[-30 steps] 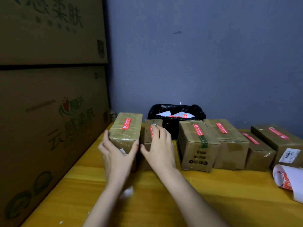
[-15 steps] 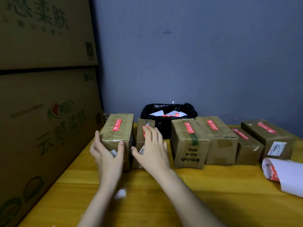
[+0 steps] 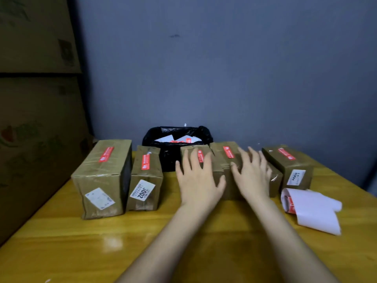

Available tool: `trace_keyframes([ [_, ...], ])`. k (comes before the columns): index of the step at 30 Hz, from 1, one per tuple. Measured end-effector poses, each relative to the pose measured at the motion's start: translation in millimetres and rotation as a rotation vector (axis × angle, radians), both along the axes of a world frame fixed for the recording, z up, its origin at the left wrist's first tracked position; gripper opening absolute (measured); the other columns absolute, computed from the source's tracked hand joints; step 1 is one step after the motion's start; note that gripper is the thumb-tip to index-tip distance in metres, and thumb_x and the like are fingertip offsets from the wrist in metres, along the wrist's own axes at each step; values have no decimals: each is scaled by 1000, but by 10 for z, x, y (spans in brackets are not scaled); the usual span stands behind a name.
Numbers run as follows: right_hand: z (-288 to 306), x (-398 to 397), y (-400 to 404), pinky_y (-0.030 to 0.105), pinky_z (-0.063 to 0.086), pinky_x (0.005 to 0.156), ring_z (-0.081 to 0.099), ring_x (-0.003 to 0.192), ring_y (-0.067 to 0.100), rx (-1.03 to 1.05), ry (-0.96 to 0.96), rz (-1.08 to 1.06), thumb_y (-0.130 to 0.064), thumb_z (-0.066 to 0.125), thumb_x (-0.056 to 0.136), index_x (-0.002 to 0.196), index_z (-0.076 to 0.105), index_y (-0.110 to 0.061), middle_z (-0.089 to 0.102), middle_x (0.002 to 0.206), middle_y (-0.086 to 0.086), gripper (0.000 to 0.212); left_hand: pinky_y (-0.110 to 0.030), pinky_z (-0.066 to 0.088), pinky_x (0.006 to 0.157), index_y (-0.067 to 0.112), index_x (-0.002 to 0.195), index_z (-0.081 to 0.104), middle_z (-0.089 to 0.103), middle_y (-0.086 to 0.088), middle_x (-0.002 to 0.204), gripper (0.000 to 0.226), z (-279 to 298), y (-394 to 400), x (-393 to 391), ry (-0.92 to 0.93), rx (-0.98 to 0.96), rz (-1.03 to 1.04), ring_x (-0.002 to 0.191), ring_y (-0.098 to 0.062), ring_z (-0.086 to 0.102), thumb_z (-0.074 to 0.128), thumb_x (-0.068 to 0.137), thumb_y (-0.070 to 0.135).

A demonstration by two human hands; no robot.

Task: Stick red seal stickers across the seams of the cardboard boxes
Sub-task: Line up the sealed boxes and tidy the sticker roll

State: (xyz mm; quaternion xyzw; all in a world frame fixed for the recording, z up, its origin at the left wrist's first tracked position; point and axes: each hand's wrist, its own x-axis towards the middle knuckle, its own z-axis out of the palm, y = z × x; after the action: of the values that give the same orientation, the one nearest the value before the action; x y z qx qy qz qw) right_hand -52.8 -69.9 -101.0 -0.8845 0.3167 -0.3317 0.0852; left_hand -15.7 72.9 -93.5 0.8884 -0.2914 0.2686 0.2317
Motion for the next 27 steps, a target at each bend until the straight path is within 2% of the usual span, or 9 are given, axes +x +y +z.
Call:
trace_keyframes([
  [2, -83, -30, -39, 45, 16, 114, 10, 147, 24, -5, 47, 55, -46, 41, 97, 144, 38, -32, 21, 159, -1, 49, -56, 12, 115, 27, 144, 33, 20, -12, 155, 68, -70, -218, 67, 151, 41, 65, 145, -35, 10, 43, 85, 59],
  [3, -114, -39, -44, 45, 16, 114, 10, 147, 23, -4, 56, 81, -49, 40, 97, 143, 39, -33, 18, 160, -3, 49, -58, 11, 114, 29, 144, 34, 20, -12, 156, 68, -96, -285, 98, 172, 17, 85, 145, -36, 9, 40, 85, 62],
  [6, -177, -46, -42, 44, 20, 114, 11, 147, 21, -19, 58, 81, -54, 44, 92, 143, 40, -33, 15, 160, -3, 55, -60, 34, 101, 29, 127, 57, 40, -14, 146, 68, -148, -351, 161, 93, -78, 159, 137, -38, 32, 47, 72, 67],
  [9, -215, 0, -15, 43, 30, 109, 22, 143, 23, -12, -3, 56, -57, 57, 82, 139, 45, -28, 23, 157, -1, 65, -49, 45, 85, 25, 115, 64, 43, -13, 142, 67, -198, -310, 205, 73, -97, 219, 128, -35, 42, 64, 62, 66],
  [12, -238, 60, 28, 43, 39, 100, 36, 132, 27, -23, -73, 29, -59, 66, 73, 132, 55, -22, 38, 148, 2, 70, -46, 46, 80, 21, 111, 63, 42, -12, 143, 63, -169, -247, 213, 92, -111, 236, 120, -34, 47, 69, 62, 59],
  [16, -262, 61, 117, 44, 40, 97, 44, 124, 29, -23, -168, 37, -54, 70, 70, 125, 60, -19, 46, 139, 2, 67, -45, 47, 77, 19, 113, 61, 46, -12, 139, 69, -210, -86, 221, 1, -81, 270, 113, -34, 52, 69, 58, 60],
  [19, -266, 45, 231, 44, 41, 96, 46, 122, 29, -52, -189, 45, -56, 69, 70, 124, 60, -20, 47, 137, 1, 66, -44, 48, 78, 16, 113, 63, 53, -14, 130, 71, -207, 31, 234, -49, -46, 278, 112, -34, 54, 71, 58, 60],
  [23, -249, 17, 361, 44, 42, 95, 45, 123, 29, -36, -192, 51, -60, 66, 71, 125, 59, -20, 47, 138, 1, 67, -46, 47, 84, 14, 101, 67, 62, -15, 113, 61, -161, 70, 239, -96, 28, 261, 105, -34, 58, 75, 57, 55],
  [27, -326, -37, 400, 44, 44, 94, 45, 124, 28, -95, -145, 54, -64, 62, 74, 127, 57, -21, 46, 139, 3, 68, -48, 42, 87, 14, 102, 66, 61, -15, 111, 57, -178, 96, 250, -110, 79, 264, 106, -34, 56, 70, 63, 56],
])
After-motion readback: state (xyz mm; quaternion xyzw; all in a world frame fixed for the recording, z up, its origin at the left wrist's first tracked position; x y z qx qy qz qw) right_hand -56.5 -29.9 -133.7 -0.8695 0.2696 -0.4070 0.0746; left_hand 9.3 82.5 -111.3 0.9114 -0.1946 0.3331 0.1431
